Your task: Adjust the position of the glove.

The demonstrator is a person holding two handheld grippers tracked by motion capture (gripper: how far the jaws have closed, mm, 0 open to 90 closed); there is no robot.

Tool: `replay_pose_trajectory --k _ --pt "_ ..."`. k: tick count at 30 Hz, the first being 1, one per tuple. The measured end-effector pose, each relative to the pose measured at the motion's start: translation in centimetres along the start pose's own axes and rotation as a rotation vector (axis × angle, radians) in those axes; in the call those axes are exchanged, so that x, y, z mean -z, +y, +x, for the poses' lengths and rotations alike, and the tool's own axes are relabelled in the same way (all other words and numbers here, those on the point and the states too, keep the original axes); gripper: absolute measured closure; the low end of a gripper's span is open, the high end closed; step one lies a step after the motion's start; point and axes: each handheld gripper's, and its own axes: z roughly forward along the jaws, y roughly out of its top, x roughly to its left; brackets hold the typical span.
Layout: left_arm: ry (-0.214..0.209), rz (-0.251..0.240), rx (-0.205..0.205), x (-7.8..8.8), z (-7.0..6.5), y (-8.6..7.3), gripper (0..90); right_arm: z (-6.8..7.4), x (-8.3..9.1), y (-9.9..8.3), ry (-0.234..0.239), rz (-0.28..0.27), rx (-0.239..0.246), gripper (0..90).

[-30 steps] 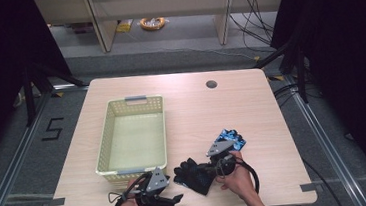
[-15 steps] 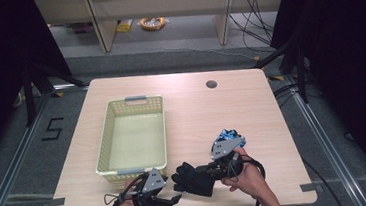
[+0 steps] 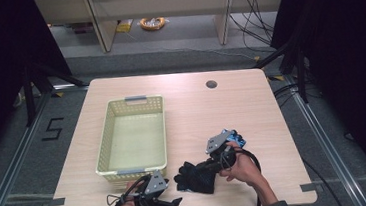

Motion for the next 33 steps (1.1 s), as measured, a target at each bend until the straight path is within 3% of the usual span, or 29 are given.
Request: replay_pose_trajectory --k 3,5,6,8,9,10,11,12,13,15,16,17,18,19,21,22,23,26,27,28,30,31,32,33 --pt "-0.009 0.017 -0.012 0.1 -0.1 0.0 26.7 -0.1 -0.3 -0.2 -0.009 0.019 -0.027 86.5" --pt "-0.013 0.002 -0.021 -0.1 -0.1 0.0 26.7 -0.3 -0.9 -0.4 -0.009 0.033 -0.033 85.3" --pt "-0.018 0.003 -0.002 -0.1 -0.3 -0.1 26.7 -0.4 -0.9 -0.5 -0.011 0.046 -0.033 84.4" --pt "-0.021 0.004 -0.002 -0.1 -0.3 -0.1 26.7 -0.4 -1.0 -0.6 -0.021 0.038 -0.037 81.7" --pt "-0.016 0.001 0.006 0.0 -0.4 -0.1 26.7 -0.3 -0.7 -0.6 -0.033 0.026 -0.066 73.5" --pt "-0.016 0.001 0.006 0.0 -0.4 -0.1 26.7 -0.3 -0.7 -0.6 -0.033 0.026 -0.066 73.5" --pt "-0.016 -0.008 0.006 0.0 -0.4 -0.2 26.7 -0.4 -0.4 -0.5 -0.063 0.012 -0.065 68.3" --pt "-0.024 -0.001 -0.002 0.1 -0.4 -0.1 26.6 -0.2 0.1 -0.5 -0.084 0.007 -0.125 65.4" --pt "-0.020 -0.010 0.008 0.1 -0.4 -0.1 26.6 -0.2 0.7 -0.6 -0.100 -0.014 -0.141 64.2" --pt "-0.015 0.001 -0.010 0.4 -0.3 -0.2 26.6 -0.2 2.2 -0.9 -0.177 -0.049 -0.181 60.9" --pt "-0.030 -0.003 -0.005 0.4 -0.4 -0.2 26.6 -0.2 4.0 -1.4 -0.240 -0.095 -0.268 58.5" --pt "-0.019 -0.008 -0.024 0.6 -0.3 -0.3 26.6 -0.2 4.9 -1.8 -0.286 -0.117 -0.316 58.3" --pt "-0.019 -0.008 -0.024 0.6 -0.3 -0.3 26.6 -0.2 4.9 -1.8 -0.286 -0.117 -0.316 58.3" --pt "-0.019 -0.003 -0.003 0.6 -0.4 -0.3 26.6 -0.4 6.3 -2.6 -0.360 -0.152 -0.389 57.8" --pt "-0.022 -0.005 -0.021 0.8 -0.3 -0.4 26.6 -0.4 6.7 -2.9 -0.379 -0.156 -0.417 57.6" --pt "-0.016 -0.017 0.015 0.7 -0.4 -0.5 26.6 -0.7 7.1 -3.6 -0.433 -0.160 -0.413 56.0" --pt "-0.020 0.002 -0.006 0.9 -0.3 -0.5 26.6 -0.9 7.0 -3.7 -0.440 -0.161 -0.412 55.7" --pt "-0.013 0.002 -0.001 0.8 -0.2 -0.7 26.6 -0.9 6.8 -3.8 -0.474 -0.129 -0.421 55.4" --pt "-0.020 -0.002 0.000 0.9 -0.3 -0.7 26.5 -1.1 6.6 -3.9 -0.491 -0.116 -0.404 55.3" --pt "-0.017 -0.005 -0.009 0.9 -0.2 -0.7 26.5 -1.2 6.5 -3.9 -0.493 -0.106 -0.401 55.1" --pt "-0.022 -0.004 0.010 1.0 -0.2 -0.8 26.5 -1.5 6.4 -4.0 -0.508 -0.096 -0.399 55.1" --pt "-0.022 0.000 -0.001 1.1 -0.1 -0.9 26.5 -1.5 6.4 -4.2 -0.513 -0.100 -0.429 54.6" --pt "-0.022 0.000 -0.001 1.1 -0.1 -0.9 26.5 -1.5 6.4 -4.2 -0.513 -0.100 -0.429 54.6" --pt "-0.013 0.002 0.011 1.1 -0.1 -1.0 26.5 -2.0 6.3 -4.4 -0.498 -0.121 -0.388 54.4"
